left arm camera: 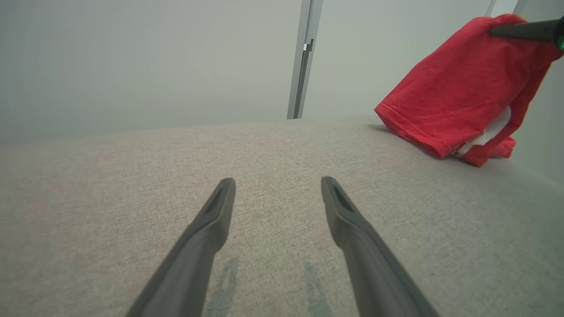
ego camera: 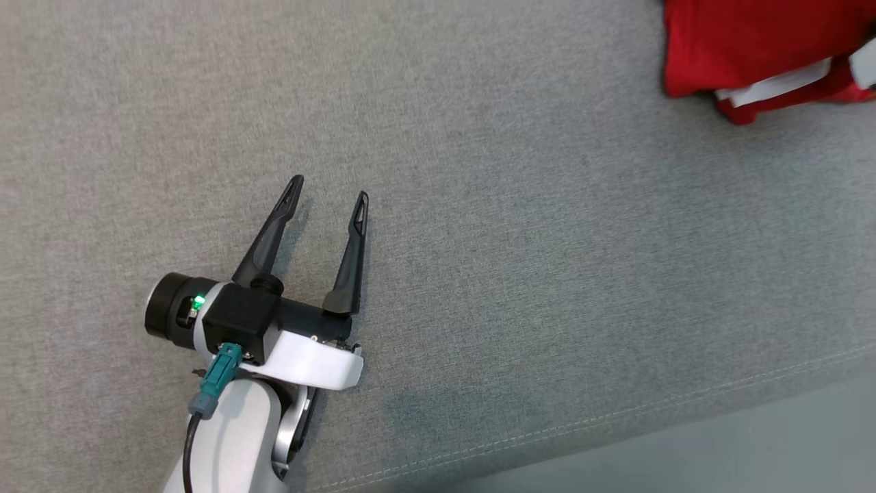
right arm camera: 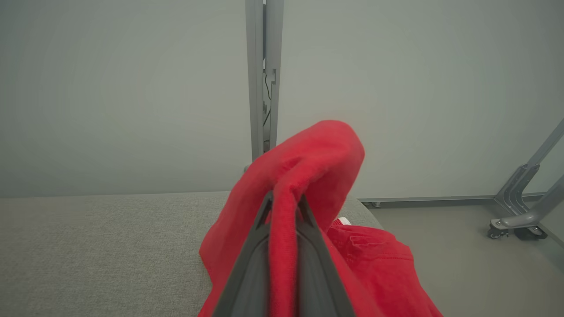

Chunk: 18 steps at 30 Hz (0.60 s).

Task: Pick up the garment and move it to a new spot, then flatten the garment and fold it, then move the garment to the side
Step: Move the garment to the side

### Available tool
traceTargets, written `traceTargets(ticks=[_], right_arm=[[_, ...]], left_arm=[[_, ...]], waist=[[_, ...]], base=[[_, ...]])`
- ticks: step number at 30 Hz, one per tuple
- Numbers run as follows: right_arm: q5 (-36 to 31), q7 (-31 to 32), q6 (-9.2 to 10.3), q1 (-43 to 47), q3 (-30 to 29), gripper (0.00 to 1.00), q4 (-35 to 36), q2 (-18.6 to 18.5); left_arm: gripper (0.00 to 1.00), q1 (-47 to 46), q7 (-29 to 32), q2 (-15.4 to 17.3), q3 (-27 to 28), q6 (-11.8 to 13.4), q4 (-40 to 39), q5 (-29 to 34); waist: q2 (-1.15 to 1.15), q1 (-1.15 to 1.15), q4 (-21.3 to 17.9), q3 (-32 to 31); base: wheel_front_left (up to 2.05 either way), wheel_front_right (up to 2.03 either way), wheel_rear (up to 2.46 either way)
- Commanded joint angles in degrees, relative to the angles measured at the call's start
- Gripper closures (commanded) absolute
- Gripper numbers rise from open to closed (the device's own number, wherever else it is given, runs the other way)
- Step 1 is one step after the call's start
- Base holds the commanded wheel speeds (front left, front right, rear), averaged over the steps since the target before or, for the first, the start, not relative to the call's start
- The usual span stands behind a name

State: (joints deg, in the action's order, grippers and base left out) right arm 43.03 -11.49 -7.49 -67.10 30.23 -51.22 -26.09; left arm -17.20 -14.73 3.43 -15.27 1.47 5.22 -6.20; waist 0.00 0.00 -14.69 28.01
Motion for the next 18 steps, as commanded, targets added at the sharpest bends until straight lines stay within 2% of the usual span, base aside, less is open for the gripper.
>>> traceTargets(ticks=[1, 5, 11, 17, 18], right_arm=[[0.49, -1.04, 0.00, -0.39, 0.32, 1.00, 0.31, -1.52], [0.23, -2.23, 0.00, -2.06, 1.64, 1.00, -2.41, -3.34], [-1.91, -3.29, 0.00, -3.93, 3.49, 1.00, -6.81, -4.17], [-4.26, -3.48, 0.00, -5.62, 2.24, 1.00, -10.88, -5.28], [-4.66, -3.49, 0.00, -5.74, 1.26, 0.93, -11.63, -5.43]], left_arm=[[0.00, -1.65, -0.27, 0.67, 1.39, -0.39, -1.79, 0.67], [0.00, -2.97, -0.27, 1.28, 0.94, -0.50, -2.51, 1.51], [0.00, -4.90, 0.57, 1.65, -0.35, -0.60, -3.86, 2.65], [0.00, -5.60, 1.50, 2.07, -1.08, -0.61, -4.95, 3.02], [0.00, -5.65, 1.58, 2.16, -1.13, -0.61, -5.09, 3.02]], waist=[[0.00, 0.00, 0.26, 1.90], [0.00, 0.00, 0.22, 4.29], [0.00, 0.00, -0.23, 6.44], [0.00, 0.00, -0.49, 7.65], [0.00, 0.00, -0.47, 7.78]], base=[[0.00, 0.00, 0.00], [0.00, 0.00, 0.00], [0.00, 0.00, 0.00], [0.00, 0.00, 0.00], [0.00, 0.00, 0.00]])
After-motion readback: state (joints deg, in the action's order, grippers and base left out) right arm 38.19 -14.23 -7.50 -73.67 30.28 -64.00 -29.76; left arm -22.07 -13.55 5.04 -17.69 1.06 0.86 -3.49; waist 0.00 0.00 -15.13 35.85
